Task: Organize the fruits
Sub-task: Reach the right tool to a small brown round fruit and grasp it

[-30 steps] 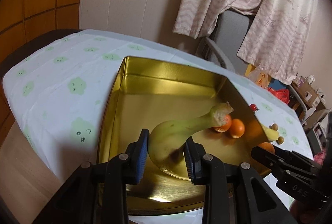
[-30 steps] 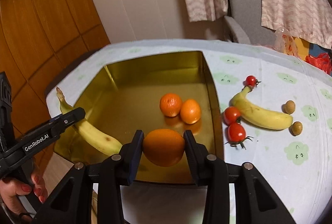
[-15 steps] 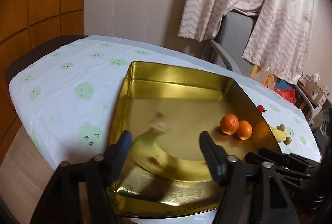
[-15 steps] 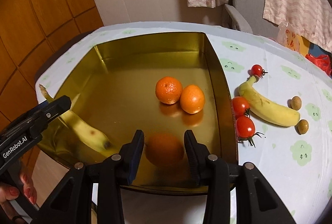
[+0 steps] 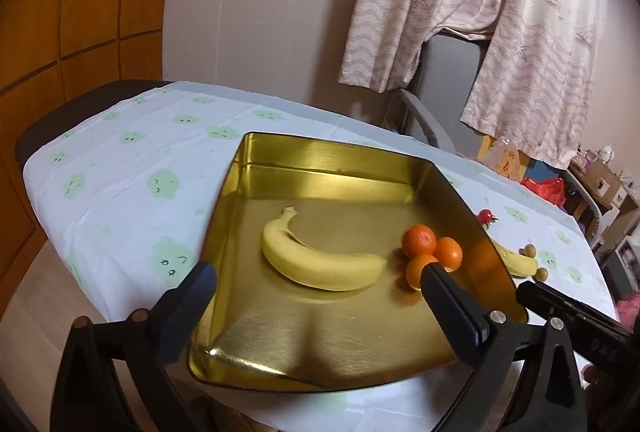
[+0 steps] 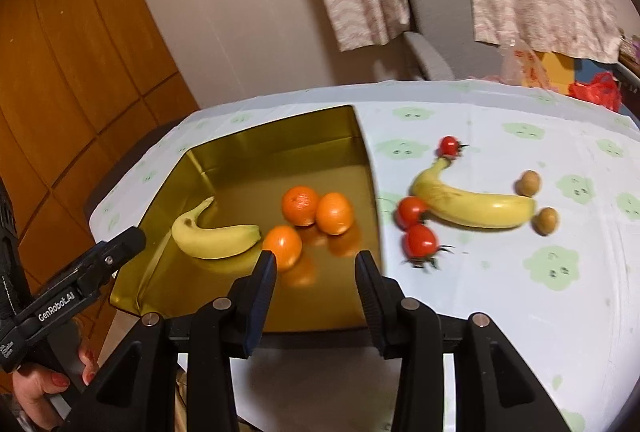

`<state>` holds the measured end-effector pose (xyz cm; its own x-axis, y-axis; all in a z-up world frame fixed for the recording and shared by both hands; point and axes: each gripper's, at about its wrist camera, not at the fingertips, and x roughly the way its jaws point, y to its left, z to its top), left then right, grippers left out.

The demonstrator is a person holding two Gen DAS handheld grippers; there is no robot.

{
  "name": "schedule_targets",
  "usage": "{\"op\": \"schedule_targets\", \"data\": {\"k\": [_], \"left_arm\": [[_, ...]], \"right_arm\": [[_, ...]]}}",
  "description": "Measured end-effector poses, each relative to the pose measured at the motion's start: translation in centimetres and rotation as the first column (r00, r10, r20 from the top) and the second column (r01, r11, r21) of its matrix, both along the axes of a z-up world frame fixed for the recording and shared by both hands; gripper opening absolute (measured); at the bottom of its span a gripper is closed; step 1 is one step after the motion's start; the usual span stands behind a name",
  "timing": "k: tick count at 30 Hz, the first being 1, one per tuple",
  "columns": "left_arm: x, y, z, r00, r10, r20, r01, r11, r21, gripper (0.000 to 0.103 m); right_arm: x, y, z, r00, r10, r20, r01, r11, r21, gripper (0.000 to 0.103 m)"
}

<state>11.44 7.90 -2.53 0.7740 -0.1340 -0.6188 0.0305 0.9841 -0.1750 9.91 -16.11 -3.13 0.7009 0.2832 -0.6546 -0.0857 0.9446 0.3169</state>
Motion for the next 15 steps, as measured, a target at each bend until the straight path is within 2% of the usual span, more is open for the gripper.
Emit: {"op": "schedule_targets", "data": {"k": [8,15], "left_arm": [[-1.6,-2.8,0.3,0.997,-0.072,0.005,0.072,0.997,0.028,0.103],[-3.2,-5.8,0.5,0.985,-0.171,0.004,0.170,0.984,0.045,0.103]], "right_arm": [[-1.9,-3.9,-0.9,0.996,-0.080,-0.028,0.081,0.996,0.034,0.042],[-3.3,-7.7,-2.6,0.985,-0.158,-0.067,0.161,0.985,0.053,0.042]]}}
